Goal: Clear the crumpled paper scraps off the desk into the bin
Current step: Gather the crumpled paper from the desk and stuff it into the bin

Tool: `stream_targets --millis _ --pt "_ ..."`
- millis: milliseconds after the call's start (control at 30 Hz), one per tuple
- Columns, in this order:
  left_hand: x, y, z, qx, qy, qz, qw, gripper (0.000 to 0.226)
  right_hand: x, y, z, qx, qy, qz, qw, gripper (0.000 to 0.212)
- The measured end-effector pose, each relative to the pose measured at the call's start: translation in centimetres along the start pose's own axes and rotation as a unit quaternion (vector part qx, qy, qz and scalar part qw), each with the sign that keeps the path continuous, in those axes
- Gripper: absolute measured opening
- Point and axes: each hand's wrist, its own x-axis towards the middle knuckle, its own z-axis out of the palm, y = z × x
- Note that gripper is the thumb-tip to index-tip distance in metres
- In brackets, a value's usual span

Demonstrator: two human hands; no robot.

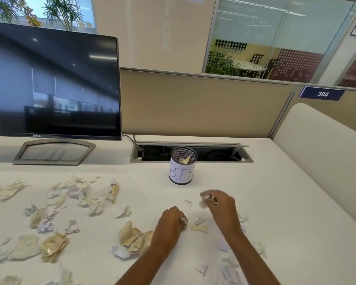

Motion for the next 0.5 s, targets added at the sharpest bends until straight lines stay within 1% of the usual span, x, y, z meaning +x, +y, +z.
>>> stream_targets --millis 67,133,233,300,400,433,467,500 --pt "0.1 -0.1 -0.2 -0.038 0.011 -0.012 0.999 0.014 2.3 -1.8 -0.6 0.018 0.037 -0.036 0.998 0.019" --pt "0.4 0.0 -0.6 -0.074 0.027 -0.026 0.997 0.022 4.8 -3.9 -0.9 0.028 0.064 -0.080 0.994 0.019" --pt "1.6 0.3 -1.6 -0.109 0.061 -0.041 0.991 0.020 8.4 -6.6 -0.4 0.014 0.077 -0.127 0.989 0.021" --pt "2.8 0.8 -2.5 -0.114 0.084 -0.036 0.989 0.016 10.2 -7.5 0.5 -0.016 0.052 -0.115 0.992 0.024" --pt "5.1 2.1 -4.1 -0.103 0.121 -0.007 0.987 0.007 11.4 -7.5 1.9 -0.074 -0.053 -0.081 0.993 0.029" --pt "5.9 2.6 -4.6 -0.098 0.132 0.003 0.986 0.008 11.4 -7.2 2.2 -0.085 -0.083 -0.075 0.990 0.034" --pt "6.8 3.1 -5.1 -0.091 0.142 0.009 0.986 0.010 11.2 -6.9 2.4 -0.083 -0.097 -0.076 0.989 0.038" --pt "7.6 3.6 -5.5 -0.085 0.148 0.012 0.985 0.012 10.8 -6.5 2.3 -0.071 -0.092 -0.083 0.990 0.042"
